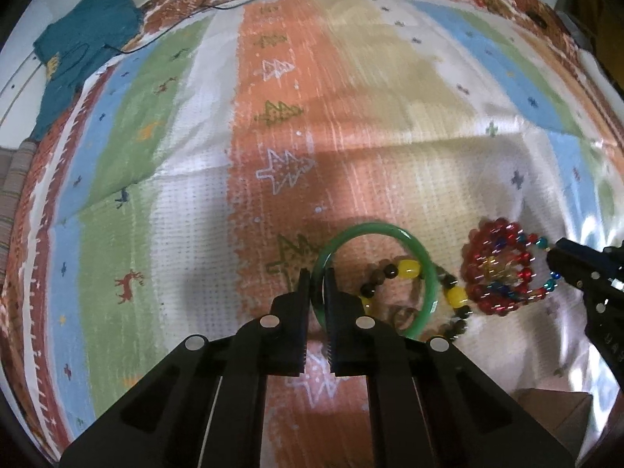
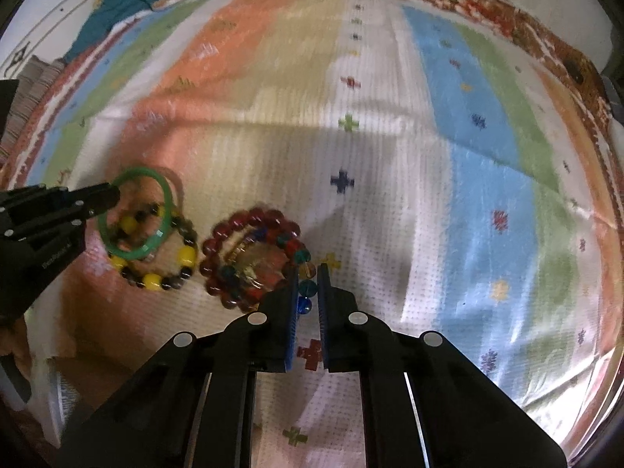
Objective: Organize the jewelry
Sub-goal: 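Grasp the multicolour bead bracelet with the right tool while the left grasps the green jade bangle, then carry both bracelets over the silver tin and open both tools to release them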
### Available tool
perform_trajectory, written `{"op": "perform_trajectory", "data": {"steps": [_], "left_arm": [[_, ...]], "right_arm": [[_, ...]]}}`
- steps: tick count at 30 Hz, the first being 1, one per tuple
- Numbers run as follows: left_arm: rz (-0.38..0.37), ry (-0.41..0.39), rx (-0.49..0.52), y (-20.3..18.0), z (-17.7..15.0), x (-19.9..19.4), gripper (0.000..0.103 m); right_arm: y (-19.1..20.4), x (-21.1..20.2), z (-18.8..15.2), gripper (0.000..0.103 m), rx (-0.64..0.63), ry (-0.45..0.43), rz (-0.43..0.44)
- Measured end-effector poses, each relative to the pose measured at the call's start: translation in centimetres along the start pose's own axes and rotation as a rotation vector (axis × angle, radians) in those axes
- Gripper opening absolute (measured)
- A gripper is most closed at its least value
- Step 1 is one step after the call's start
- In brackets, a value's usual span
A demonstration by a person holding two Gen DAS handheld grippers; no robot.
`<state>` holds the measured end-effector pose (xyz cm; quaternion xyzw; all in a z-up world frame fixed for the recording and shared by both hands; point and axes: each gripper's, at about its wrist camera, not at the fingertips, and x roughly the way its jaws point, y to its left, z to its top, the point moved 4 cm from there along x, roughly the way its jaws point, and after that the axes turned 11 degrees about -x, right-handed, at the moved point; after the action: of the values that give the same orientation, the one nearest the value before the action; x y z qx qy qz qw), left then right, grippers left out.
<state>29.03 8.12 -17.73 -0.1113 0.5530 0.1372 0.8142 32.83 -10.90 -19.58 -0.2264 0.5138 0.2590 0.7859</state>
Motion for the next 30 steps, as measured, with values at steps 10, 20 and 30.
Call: {"op": "perform_trajectory", "data": {"steps": [10, 20, 30], "left_arm": [[-0.047, -0.060, -0.033, -0.4, -0.9, -4.9, 0.008], [-0.079, -0.121, -0.039, -0.7, -2.2, -8.9, 0.008], [-0.114, -0.171, -0.066, -0.4, -3.6, -12.1, 0.008]], "right_arm": [[0.7, -3.7, -0.2, 0.010, -0.022, -0.076, -0.008], [1.2, -7.1, -0.5, 0.010, -0.002, -0.178, -0.003], [2.2, -8.7, -1.3, 0.010, -0.006, -0.206, 0.009]]}}
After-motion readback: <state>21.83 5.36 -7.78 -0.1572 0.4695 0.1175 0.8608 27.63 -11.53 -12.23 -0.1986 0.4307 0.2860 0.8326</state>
